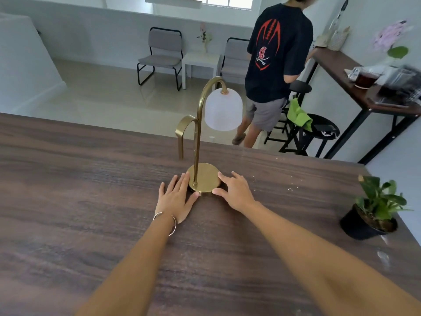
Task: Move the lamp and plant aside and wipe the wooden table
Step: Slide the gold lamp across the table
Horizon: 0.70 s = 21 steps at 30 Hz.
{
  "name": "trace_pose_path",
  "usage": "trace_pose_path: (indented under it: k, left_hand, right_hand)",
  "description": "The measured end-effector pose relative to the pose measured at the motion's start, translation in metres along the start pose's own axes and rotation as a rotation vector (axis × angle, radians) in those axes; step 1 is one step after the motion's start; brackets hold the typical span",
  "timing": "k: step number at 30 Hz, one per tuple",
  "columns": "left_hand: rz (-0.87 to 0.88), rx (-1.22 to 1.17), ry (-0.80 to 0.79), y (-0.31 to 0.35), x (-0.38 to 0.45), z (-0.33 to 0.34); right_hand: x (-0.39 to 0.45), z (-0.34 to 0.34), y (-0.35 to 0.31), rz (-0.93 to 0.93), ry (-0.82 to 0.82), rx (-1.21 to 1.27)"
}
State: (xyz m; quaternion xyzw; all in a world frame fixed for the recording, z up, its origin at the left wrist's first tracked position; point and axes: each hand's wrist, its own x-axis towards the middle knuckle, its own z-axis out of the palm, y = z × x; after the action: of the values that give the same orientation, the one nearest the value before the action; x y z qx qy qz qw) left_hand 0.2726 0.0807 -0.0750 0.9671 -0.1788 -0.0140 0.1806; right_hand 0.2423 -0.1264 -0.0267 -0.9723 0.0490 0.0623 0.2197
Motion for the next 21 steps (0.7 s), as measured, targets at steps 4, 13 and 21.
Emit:
trace_pose_path:
  k: [4,13,21]
  left_hand:
    - [-0.002,0.009,-0.004,-0.011,0.035,-0.001]
    - [-0.046,0.028,-0.019,-0.022,0.091,-0.003]
    - [-0.105,0.058,-0.036,-0.021,0.099,-0.005]
  right_hand:
    - [0.034,-0.003,-0.007,0.038,0.002,-0.027]
    - [0.09,-0.009,-0.016,0.113,0.01,-0.107]
    - [0.098,-0.015,-0.027,0.167,-0.131,-0.195]
